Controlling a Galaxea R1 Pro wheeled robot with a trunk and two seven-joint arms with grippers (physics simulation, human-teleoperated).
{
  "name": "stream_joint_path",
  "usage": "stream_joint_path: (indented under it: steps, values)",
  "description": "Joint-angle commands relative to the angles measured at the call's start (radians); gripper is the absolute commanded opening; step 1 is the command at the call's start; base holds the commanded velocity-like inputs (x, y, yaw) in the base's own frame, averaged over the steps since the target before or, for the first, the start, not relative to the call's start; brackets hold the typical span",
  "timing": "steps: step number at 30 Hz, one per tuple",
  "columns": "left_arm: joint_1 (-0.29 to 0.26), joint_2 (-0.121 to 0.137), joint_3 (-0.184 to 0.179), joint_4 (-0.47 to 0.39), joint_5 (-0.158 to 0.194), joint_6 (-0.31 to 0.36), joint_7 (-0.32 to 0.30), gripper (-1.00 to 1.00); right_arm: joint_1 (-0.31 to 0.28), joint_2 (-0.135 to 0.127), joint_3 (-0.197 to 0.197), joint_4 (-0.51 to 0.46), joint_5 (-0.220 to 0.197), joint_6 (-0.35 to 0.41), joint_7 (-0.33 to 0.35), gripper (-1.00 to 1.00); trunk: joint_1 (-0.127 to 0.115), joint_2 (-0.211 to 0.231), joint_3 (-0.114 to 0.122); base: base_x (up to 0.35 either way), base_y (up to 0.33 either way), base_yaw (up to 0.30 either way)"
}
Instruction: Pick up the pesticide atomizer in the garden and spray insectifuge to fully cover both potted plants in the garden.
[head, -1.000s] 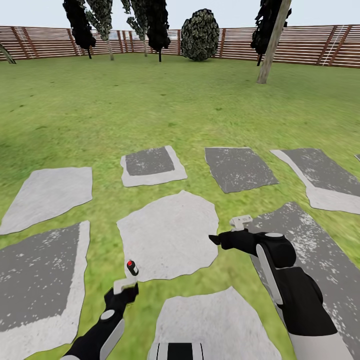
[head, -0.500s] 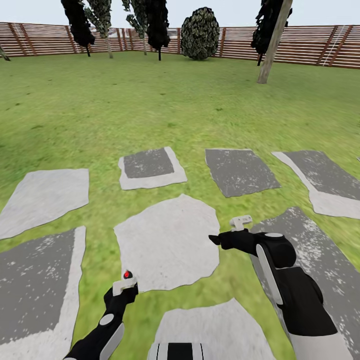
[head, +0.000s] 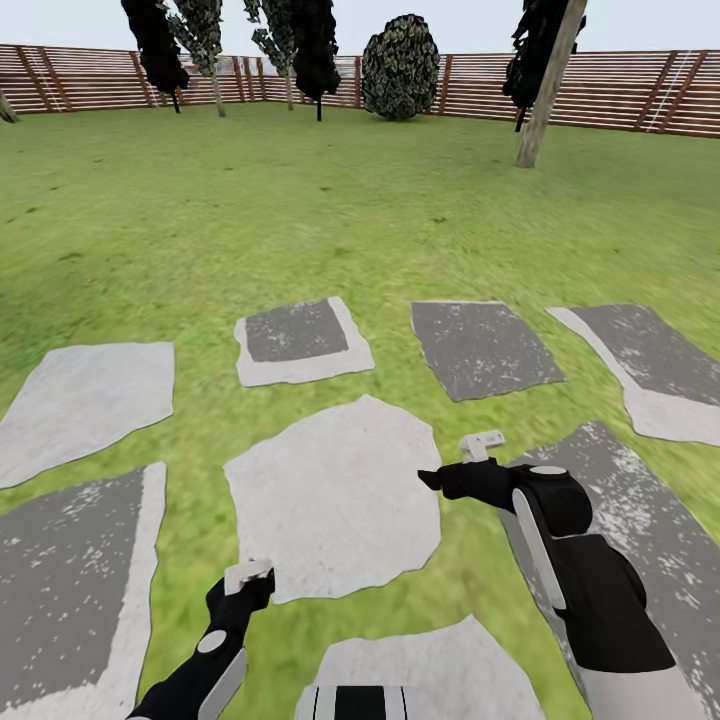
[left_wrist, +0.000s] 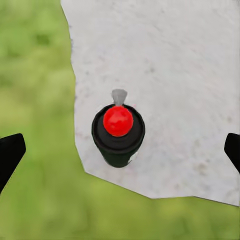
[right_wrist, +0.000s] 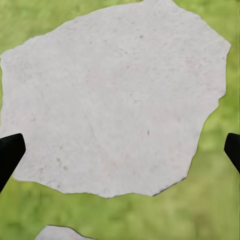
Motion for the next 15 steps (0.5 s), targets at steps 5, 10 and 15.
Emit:
stream_joint_path:
  steps: [5, 10, 15]
  values:
    - [-0.001, 0.001, -0.008, 0.005, 0.01, -0.004, 0.008, 1.0, 0.0, -0.001, 0.001, -0.001, 0.001, 0.004, 0.001, 1.0, 0.0, 0.0, -0.001, 0.077, 0.0, 0.0]
    - [-0.002, -0.004, -0.008, 0.015, 0.006, -0.004, 0.006, 1.0, 0.0, -0.001, 0.001, -0.001, 0.001, 0.004, 0.001, 1.0, 0.0, 0.0, -0.001, 0.019, 0.0, 0.0]
    - [-0.002, -0.004, -0.008, 0.017, 0.004, -0.005, 0.005, 1.0, 0.0, 0.0, 0.002, -0.001, 0.001, 0.004, 0.001, 1.0, 0.001, -0.001, -0.008, 0.004, 0.0, 0.0]
